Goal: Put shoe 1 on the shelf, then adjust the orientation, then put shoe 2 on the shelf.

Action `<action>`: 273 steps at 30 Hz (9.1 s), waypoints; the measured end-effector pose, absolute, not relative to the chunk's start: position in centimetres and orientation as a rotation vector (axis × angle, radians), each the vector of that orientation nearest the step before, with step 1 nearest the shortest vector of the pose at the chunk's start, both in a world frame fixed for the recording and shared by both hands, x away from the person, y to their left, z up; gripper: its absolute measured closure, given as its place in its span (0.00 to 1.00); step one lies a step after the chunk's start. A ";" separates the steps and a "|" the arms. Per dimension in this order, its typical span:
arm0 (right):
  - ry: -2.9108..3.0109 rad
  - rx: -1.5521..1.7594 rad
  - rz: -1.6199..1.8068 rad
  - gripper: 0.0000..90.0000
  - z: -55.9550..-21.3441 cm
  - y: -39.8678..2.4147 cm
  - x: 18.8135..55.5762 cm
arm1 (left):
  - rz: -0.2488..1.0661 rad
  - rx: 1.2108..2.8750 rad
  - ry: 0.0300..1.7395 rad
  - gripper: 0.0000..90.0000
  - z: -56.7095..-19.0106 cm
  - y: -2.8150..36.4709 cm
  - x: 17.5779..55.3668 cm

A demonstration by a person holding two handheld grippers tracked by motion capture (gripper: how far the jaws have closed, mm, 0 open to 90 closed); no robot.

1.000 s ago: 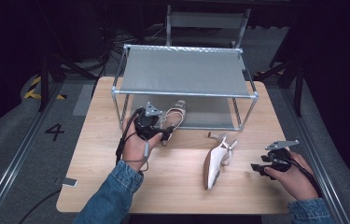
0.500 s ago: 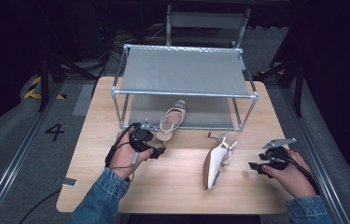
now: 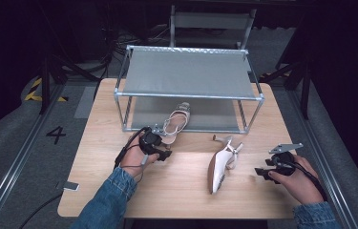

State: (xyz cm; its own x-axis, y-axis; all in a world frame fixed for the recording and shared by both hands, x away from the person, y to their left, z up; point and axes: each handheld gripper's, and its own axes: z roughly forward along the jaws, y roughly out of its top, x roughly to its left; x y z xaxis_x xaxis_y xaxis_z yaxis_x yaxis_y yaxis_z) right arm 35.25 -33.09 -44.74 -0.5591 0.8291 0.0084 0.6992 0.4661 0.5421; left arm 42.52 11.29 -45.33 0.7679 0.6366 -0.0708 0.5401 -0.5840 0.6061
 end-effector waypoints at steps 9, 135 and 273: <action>2.455 1.319 0.727 0.44 -44.9 -33.7 34.7 | 0.142 2.302 0.808 0.70 -46.9 11.4 44.0; 2.669 0.986 0.769 0.93 -43.4 -24.4 36.0 | 0.270 2.366 1.200 0.26 -40.4 16.8 37.6; 2.584 0.786 0.853 0.97 -40.9 -17.0 37.7 | 0.234 2.359 1.280 0.24 -41.5 19.6 37.4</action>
